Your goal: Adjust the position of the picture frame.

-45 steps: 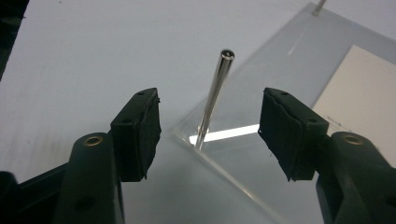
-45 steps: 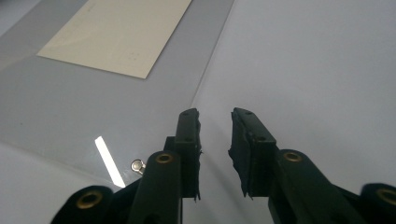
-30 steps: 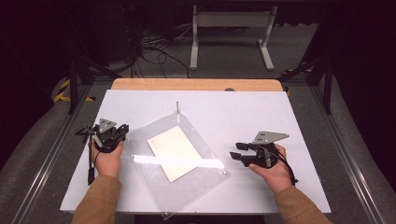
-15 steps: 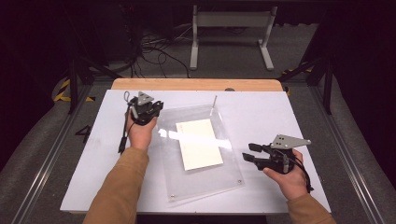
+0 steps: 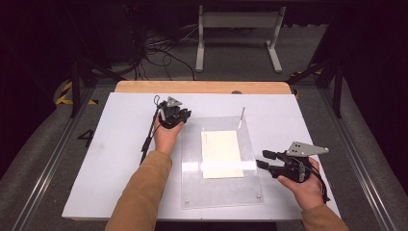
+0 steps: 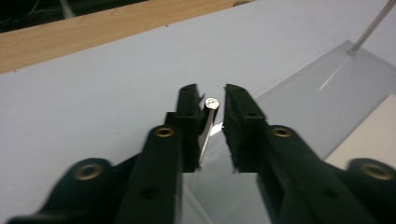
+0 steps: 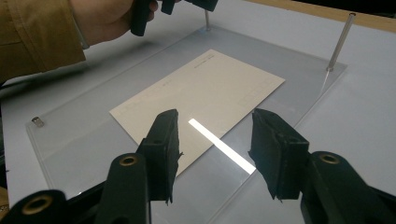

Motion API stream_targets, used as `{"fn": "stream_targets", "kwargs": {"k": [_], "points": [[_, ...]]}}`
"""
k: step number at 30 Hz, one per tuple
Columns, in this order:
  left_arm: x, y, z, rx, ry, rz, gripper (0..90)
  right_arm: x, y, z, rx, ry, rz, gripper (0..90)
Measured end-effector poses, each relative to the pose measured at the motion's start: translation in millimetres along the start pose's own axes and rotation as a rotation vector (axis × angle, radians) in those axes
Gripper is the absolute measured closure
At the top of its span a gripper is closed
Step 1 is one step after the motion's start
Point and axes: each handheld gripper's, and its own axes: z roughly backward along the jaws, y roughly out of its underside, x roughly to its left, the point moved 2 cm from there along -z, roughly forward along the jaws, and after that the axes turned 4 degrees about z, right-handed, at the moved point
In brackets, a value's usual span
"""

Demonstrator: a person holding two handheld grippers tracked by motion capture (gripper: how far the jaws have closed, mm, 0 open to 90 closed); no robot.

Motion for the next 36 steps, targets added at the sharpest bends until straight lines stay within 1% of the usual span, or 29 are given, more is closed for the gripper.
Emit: {"fn": "stream_targets", "kwargs": {"k": [1, 2, 3, 4, 5, 6, 8, 9, 11, 12, 13, 14, 15, 16, 17, 19, 22, 24, 25, 26, 28, 29, 30, 31, 32, 33, 35, 36], "points": [[-2.1, -0.3, 3.9, -0.002, 0.009, -0.014, 64.1, 0.2, 0.2, -0.7, 0.004, -0.002, 0.0, 51.7], [-4.6, 0.4, 7.3, -0.002, 0.011, -0.013, 59.4, 0.6, 0.4, -1.5, 0.009, -0.002, 0.003, 52.0], [-7.1, 2.2, 15.1, 0.002, 0.019, -0.034, 55.7, 1.0, 0.5, -2.0, 0.016, -0.001, 0.005, 53.0], [-9.0, 4.2, 20.8, 0.001, 0.023, -0.042, 52.6, 1.9, 0.9, -2.7, 0.034, 0.001, 0.01, 55.3], [-10.7, 6.9, 27.4, 0.004, 0.021, -0.048, 51.4, 2.2, 1.5, -2.8, 0.048, 0.007, 0.015, 57.1], [-12.1, 9.9, 33.6, -0.002, 0.023, -0.05, 51.0, 2.5, 2.2, -2.7, 0.063, 0.011, 0.02, 60.4], [-13.9, 16.8, 48.3, -0.012, 0.04, -0.046, 50.6, 3.2, 5.2, -2.5, 0.104, 0.007, 0.022, 68.7], [-14.3, 20.3, 55.7, -0.012, 0.038, -0.058, 50.6, 3.7, 7.3, -2.7, 0.125, 0.005, 0.022, 71.4], [-18.4, 29.2, 69.5, -0.015, 0.056, -0.055, 50.7, 4.7, 12.3, -4.0, 0.162, 0.001, 0.021, 73.8], [-18.4, 29.2, 69.5, -0.015, 0.056, -0.055, 50.4, 4.7, 12.3, -4.0, 0.162, 0.001, 0.021, 73.8], [-20.4, 34.5, 77.8, -0.014, 0.067, -0.061, 50.4, 5.0, 15.1, -5.2, 0.188, -0.002, 0.018, 73.5], [-22.6, 38.6, 84.1, -0.011, 0.072, -0.059, 48.6, 4.9, 18.6, -7.6, 0.217, -0.006, 0.007, 71.2], [-27.3, 45.9, 94.4, -0.019, 0.093, -0.055, 43.9, 4.1, 24.7, -12.3, 0.259, -0.015, -0.008, 68.3], [-27.3, 45.9, 94.4, -0.019, 0.093, -0.055, 43.1, 3.9, 26.7, -13.6, 0.269, -0.013, -0.008, 68.1], [-29.4, 50.9, 101.4, -0.018, 0.107, -0.07, 43.1, 3.9, 26.7, -13.6, 0.269, -0.013, -0.008, 68.1], [-34.0, 60.2, 112.4, -0.016, 0.119, -0.085, 40.8, 3.8, 31.7, -16.1, 0.303, -0.013, -0.014, 66.6], [-39.4, 76.9, 129.4, -0.013, 0.141, -0.1, 38.5, 5.3, 35.5, -14.9, 0.322, -0.013, -0.011, 67.8], [-41.1, 87.3, 139.7, -0.015, 0.143, -0.105, 38.0, 6.8, 37.5, -12.1, 0.334, -0.008, -0.006, 69.8], [-41.9, 90.9, 144.0, -0.006, 0.149, -0.1, 37.7, 7.5, 38.7, -10.9, 0.343, -0.005, -0.003, 70.9], [-42.6, 93.7, 147.7, -0.008, 0.161, -0.097, 35.7, 8.2, 40.2, -10.4, 0.353, -0.007, -0.001, 71.1], [-44.6, 97.8, 155.0, -0.013, 0.173, -0.099, 35.2, 10.6, 43.4, -11.8, 0.374, -0.021, 0.007, 71.1], [-46.1, 99.1, 157.6, -0.01, 0.175, -0.104, 34.6, 12.4, 43.7, -12.1, 0.371, -0.017, 0.016, 71.1], [-47.4, 100.1, 159.8, -0.009, 0.176, -0.105, 33.9, 13.7, 43.3, -12.5, 0.374, -0.015, 0.025, 73.1], [-48.0, 100.7, 161.5, -0.011, 0.179, -0.107, 33.6, 14.8, 42.8, -12.7, 0.378, -0.022, 0.029, 77.4], [-47.9, 101.7, 163.5, -0.008, 0.18, -0.104, 33.1, 16.3, 42.9, -13.3, 0.38, -0.045, 0.03, 84.3], [-47.9, 101.7, 163.5, -0.008, 0.18, -0.104, 32.5, 16.3, 42.9, -13.3, 0.38, -0.045, 0.03, 84.3], [-46.9, 103.6, 164.8, -0.007, 0.177, -0.098, 31.8, 18.1, 43.1, -14.1, 0.379, -0.061, 0.027, 88.9], [-46.6, 105.1, 165.5, -0.005, 0.176, -0.097, 31.6, 19.0, 43.1, -14.6, 0.379, -0.064, 0.028, 89.3]]}}
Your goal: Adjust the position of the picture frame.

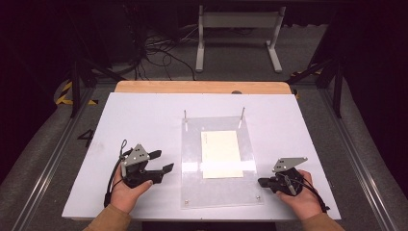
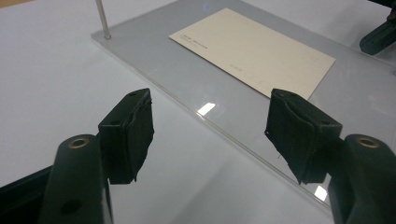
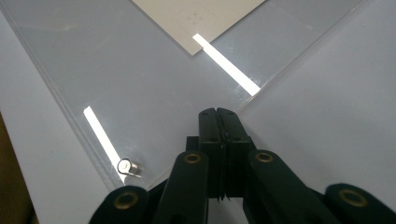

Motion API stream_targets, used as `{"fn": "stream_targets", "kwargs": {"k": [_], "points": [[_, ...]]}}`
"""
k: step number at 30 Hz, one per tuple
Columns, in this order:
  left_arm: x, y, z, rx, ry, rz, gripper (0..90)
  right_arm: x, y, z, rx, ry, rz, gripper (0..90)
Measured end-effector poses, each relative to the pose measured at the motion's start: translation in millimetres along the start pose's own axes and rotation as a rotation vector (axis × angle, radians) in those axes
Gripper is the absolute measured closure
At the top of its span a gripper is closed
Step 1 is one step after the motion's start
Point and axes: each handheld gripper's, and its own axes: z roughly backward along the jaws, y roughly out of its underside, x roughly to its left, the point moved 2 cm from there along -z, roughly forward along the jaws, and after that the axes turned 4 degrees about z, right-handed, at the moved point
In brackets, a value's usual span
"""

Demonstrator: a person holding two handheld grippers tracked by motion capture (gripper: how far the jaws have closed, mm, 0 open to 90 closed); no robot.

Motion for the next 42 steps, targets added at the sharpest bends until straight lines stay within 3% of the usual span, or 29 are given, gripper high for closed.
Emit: {"fn": "stream_targets", "kwargs": {"k": [7, 9, 10, 11, 13, 16, 19, 22, 26, 28, 32, 35, 37, 42], "points": [[-5.3, 10.7, 4.5, 0.021, 0.021, -0.004, 31.2, 9.5, -5.4, -6.6, -0.006, -0.004, 0.017, 89.1], [-11.2, 15.0, 5.0, 0.037, 0.047, -0.005, 31.4, 10.9, -6.0, -6.1, -0.009, 0.021, 0.031, 79.4], [-17.4, 18.1, 5.5, 0.05, 0.065, -0.03, 32.2, 11.4, -4.9, -2.7, -0.021, 0.017, 0.017, 73.6], [-17.4, 18.1, 5.5, 0.05, 0.065, -0.03, 32.5, 11.4, -4.9, -2.7, -0.021, 0.017, 0.017, 73.6], [-24.6, 21.1, 5.6, 0.063, 0.101, -0.048, 33.5, 16.5, -5.4, 3.7, -0.052, -0.007, 0.05, 72.7], [-34.4, 25.1, 1.5, 0.091, 0.162, -0.072, 35.9, 31.9, -6.8, 9.9, -0.086, -0.097, 0.098, 69.0], [-44.7, 29.7, -5.8, 0.126, 0.222, -0.094, 37.5, 37.8, -5.0, 6.6, -0.071, -0.123, 0.134, 68.8], [-50.4, 33.7, -11.6, 0.165, 0.245, -0.127, 39.9, 38.9, -1.4, 1.8, -0.052, -0.137, 0.155, 69.3], [-57.5, 39.0, -17.8, 0.221, 0.291, -0.163, 54.8, 39.9, 0.2, -0.5, -0.051, -0.146, 0.187, 74.3], [-64.4, 40.9, -20.0, 0.245, 0.318, -0.212, 66.0, 42.5, 0.4, -0.9, -0.049, -0.146, 0.209, 77.9], [-63.5, 41.1, -20.5, 0.242, 0.317, -0.218, 75.8, 41.0, 1.4, 0.0, -0.05, -0.138, 0.205, 82.4], [-58.4, 41.9, -20.7, 0.241, 0.338, -0.175, 80.3, 41.0, 1.9, -0.1, -0.053, -0.138, 0.208, 82.6], [-58.3, 42.2, -20.0, 0.247, 0.343, -0.17, 82.5, 41.9, 2.1, 0.0, -0.054, -0.138, 0.214, 82.7], [-60.6, 43.8, -15.3, 0.297, 0.419, -0.149, 83.4, 48.4, 5.5, 3.0, -0.037, -0.2, 0.204, 82.5]]}}
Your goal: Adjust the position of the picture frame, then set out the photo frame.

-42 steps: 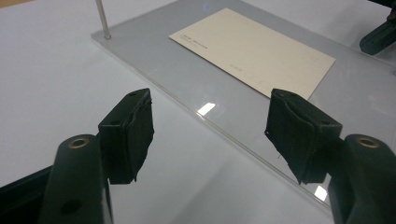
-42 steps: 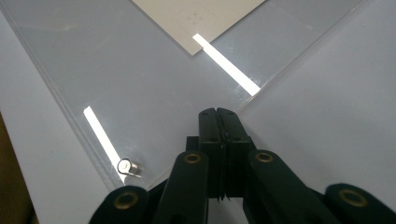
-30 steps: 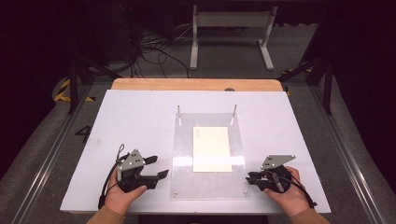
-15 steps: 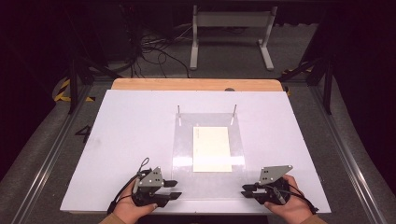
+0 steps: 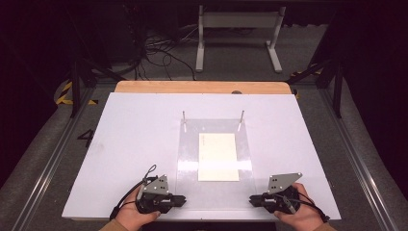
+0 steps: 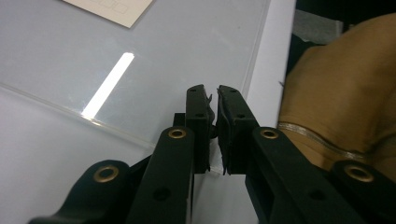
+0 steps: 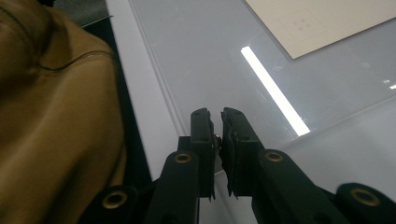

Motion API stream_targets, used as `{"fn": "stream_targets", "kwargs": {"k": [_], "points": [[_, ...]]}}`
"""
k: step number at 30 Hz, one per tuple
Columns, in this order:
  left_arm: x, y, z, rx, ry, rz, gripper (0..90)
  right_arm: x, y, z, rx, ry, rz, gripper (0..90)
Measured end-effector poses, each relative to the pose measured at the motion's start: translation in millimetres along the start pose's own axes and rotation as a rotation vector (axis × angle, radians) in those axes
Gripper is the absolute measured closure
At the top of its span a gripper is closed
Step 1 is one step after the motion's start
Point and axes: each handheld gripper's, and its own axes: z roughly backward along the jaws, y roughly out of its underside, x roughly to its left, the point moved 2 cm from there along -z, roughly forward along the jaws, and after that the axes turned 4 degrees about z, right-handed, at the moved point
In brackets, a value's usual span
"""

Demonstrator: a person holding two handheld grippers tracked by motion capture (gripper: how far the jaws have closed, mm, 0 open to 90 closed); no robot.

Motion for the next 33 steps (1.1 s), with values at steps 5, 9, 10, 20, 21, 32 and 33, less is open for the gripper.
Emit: {"fn": "stream_targets", "kwargs": {"k": [5, 9, 10, 20, 21, 32, 33], "points": [[-4.0, -0.8, 1.0, 0.01, 0.017, -0.008, 76.6, 6.2, 0.6, 1.5, 0.017, -0.026, 0.005, 82.1], [1.5, -5.2, 11.8, -0.102, -0.044, 0.013, 55.3, -1.9, -5.6, 8.9, -0.077, 0.021, 0.007, 68.5], [4.5, -6.3, 16.1, -0.136, -0.062, 0.025, 54.5, -4.0, -7.6, 11.3, -0.101, 0.04, 0.008, 65.5], [30.4, -12.0, 43.4, -0.356, -0.299, 0.135, 23.3, -31.5, -23.0, 27.5, -0.327, 0.246, -0.099, 48.6], [33.3, -11.3, 45.3, -0.366, -0.313, 0.142, 18.1, -39.2, -24.8, 27.5, -0.314, 0.273, -0.136, 39.5], [56.0, -3.2, 57.0, -0.417, -0.4, 0.186, 12.4, -73.3, -44.3, 28.4, -0.355, 0.343, -0.165, 34.2], [57.6, -1.8, 59.8, -0.42, -0.412, 0.184, 12.6, -83.1, -50.5, 29.0, -0.361, 0.356, -0.157, 33.6]]}}
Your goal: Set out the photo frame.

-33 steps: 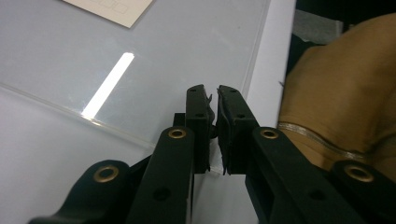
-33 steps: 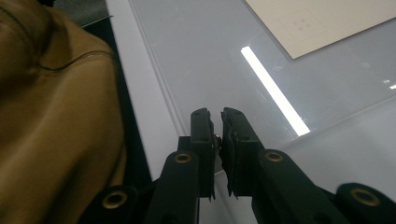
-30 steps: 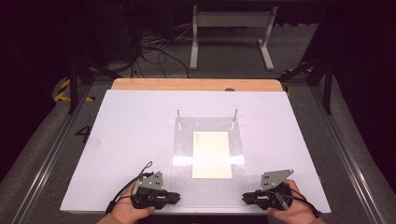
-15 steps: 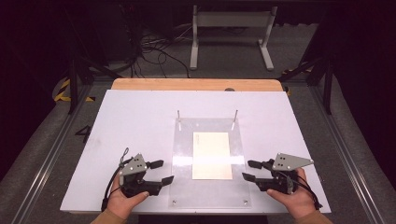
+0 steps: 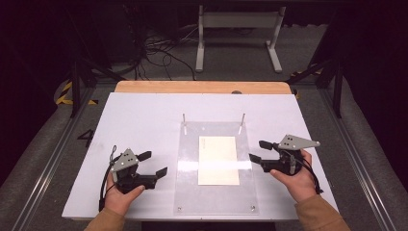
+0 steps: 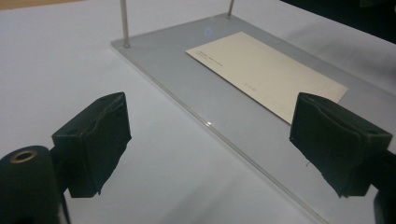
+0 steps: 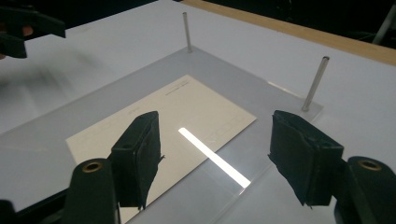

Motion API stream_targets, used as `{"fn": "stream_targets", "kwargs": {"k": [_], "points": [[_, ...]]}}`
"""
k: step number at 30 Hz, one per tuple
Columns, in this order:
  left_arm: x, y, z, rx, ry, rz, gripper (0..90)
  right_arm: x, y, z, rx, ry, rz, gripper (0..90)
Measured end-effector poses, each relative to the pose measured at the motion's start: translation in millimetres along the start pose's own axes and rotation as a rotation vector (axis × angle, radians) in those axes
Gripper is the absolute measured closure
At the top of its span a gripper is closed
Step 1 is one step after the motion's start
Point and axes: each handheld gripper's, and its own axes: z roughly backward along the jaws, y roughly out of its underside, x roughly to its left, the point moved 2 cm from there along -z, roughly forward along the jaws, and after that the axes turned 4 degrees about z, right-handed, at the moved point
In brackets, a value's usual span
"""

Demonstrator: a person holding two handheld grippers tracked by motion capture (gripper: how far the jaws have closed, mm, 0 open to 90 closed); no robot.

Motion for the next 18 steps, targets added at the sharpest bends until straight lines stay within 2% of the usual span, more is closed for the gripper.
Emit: {"fn": "stream_targets", "kwargs": {"k": [3, 9, 12, 16, 18], "points": [[1.9, 0.6, 3.1, -0.008, -0.014, -0.002, 13.0, -7.6, -4.9, -5.1, -0.01, 0.012, 0.011, 33.6], [2.6, 3.8, 10.4, -0.013, -0.029, -0.002, 13.5, -33.6, -21.1, -24.2, -0.02, 0.049, 0.027, 35.9], [1.4, 6.0, 14.2, -0.01, -0.033, 0.0, 13.5, -44.7, -27.7, -35.1, -0.004, 0.06, 0.041, 36.7], [0.3, 9.1, 18.4, 0.0, -0.041, -0.001, 13.6, -57.0, -32.3, -49.0, 0.012, 0.046, 0.047, 36.8], [-0.2, 10.2, 19.6, 0.001, -0.04, 0.004, 13.6, -63.5, -31.4, -55.2, -0.01, 0.049, 0.045, 38.4]]}}
